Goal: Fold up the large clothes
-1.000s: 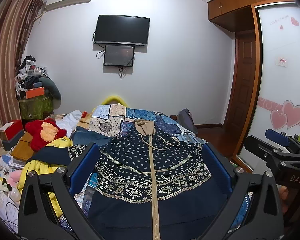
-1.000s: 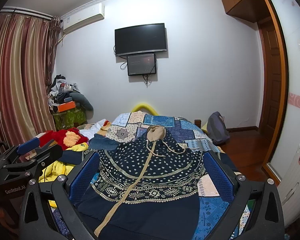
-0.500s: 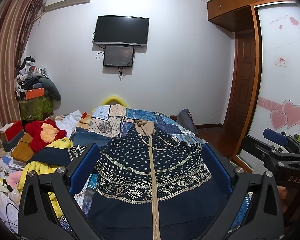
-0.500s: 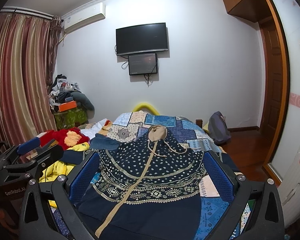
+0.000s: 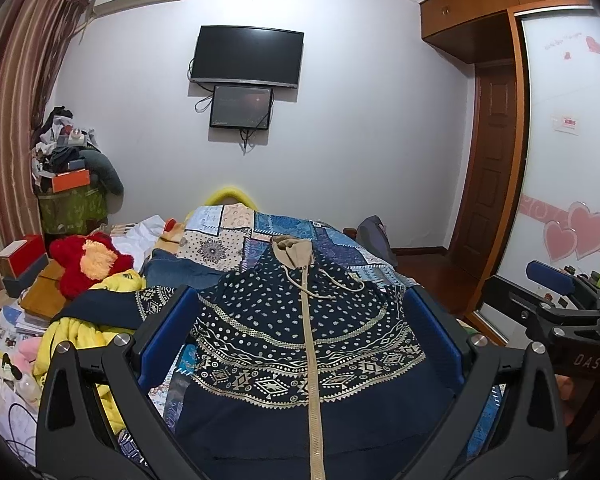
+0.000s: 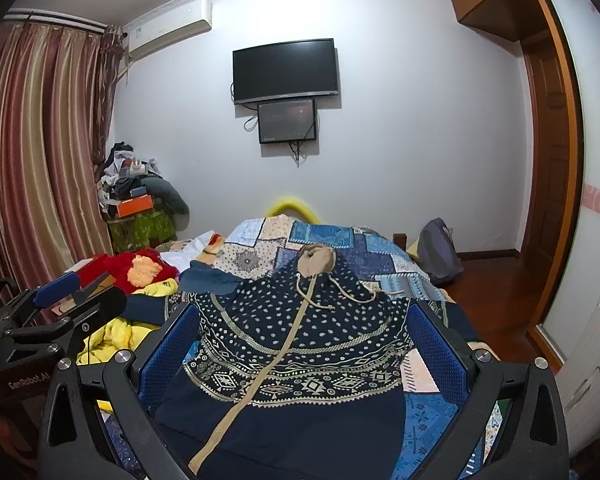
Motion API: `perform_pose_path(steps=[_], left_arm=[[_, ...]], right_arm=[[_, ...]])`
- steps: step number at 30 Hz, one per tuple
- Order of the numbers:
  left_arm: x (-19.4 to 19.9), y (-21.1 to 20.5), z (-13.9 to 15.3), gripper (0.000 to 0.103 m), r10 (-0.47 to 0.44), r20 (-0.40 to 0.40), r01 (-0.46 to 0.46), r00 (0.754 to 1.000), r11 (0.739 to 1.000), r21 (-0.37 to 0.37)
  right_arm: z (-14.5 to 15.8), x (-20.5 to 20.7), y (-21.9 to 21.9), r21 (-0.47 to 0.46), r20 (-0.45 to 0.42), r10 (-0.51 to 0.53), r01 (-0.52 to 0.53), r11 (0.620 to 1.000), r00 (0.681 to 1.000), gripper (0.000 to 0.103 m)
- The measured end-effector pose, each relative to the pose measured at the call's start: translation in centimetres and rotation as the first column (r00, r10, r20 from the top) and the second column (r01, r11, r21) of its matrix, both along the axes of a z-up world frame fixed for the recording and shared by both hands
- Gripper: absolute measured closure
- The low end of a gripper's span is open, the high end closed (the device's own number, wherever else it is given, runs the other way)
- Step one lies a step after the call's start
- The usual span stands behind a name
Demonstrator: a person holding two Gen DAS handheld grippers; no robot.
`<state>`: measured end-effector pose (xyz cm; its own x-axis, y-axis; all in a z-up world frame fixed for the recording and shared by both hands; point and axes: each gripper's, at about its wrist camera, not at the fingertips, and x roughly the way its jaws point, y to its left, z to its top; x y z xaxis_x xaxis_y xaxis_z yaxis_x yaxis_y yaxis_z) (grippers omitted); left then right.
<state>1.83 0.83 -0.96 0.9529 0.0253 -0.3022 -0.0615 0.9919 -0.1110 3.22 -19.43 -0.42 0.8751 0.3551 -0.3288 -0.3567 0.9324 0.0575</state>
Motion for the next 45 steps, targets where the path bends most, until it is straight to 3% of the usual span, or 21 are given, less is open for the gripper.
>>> perform_pose_path(steps=[11, 16, 20, 26, 33, 37, 42, 45], left_arm=[[4.6, 4.5, -1.7, 0.0, 0.073, -0.02, -0.073, 0.997, 0.997, 0.024], [8.7, 9.0, -4.5, 0.0, 0.174, -0.094, -0.17, 0.98, 0.984, 0.052], [10.8, 14.1, -7.6, 0.0, 0.246, -0.147, -0.246, 0.958, 0.969, 0.016], [13.7, 23.8, -14.1, 0.0, 0.347, -0.258, -0.379, 0.902, 0.921, -0.086], [16.1, 32.1, -20.4, 0.001, 0.342, -0.405, -0.456, 0.848, 0.86, -0.229], [17.4, 35.5, -23.1, 0.018, 0.296, -0.465, -0.471, 0.835, 0.821, -0.323], [19.1, 37.6, -24.9, 0.021, 0.316, -0.506, -0.511, 0.802, 0.802, -0.31], [20.3, 39.0, -25.8, 0.03, 0.323, -0.524, -0.534, 0.788, 0.782, -0.321]], right_arm=[[-1.7, 5.9, 2.0, -0.045, -0.065, -0.022, 0.019, 0.999, 0.998, 0.0], [-3.5, 10.7, 3.2, -0.081, -0.105, -0.043, 0.034, 0.996, 0.994, 0.0], [-5.5, 15.1, 4.3, -0.106, -0.149, -0.038, 0.022, 0.994, 0.988, 0.0], [-9.6, 21.4, 5.6, -0.172, -0.215, -0.046, 0.009, 0.985, 0.976, 0.0], [-14.9, 28.5, 5.7, -0.137, -0.367, -0.018, -0.036, 0.99, 0.93, 0.0], [-17.1, 31.4, 5.8, -0.122, -0.427, -0.019, -0.036, 0.992, 0.904, 0.002], [-18.9, 33.3, 5.6, -0.079, -0.481, -0.012, -0.03, 0.996, 0.877, 0.003], [-19.4, 33.5, 5.5, -0.053, -0.504, -0.003, -0.027, 0.998, 0.864, 0.003]])
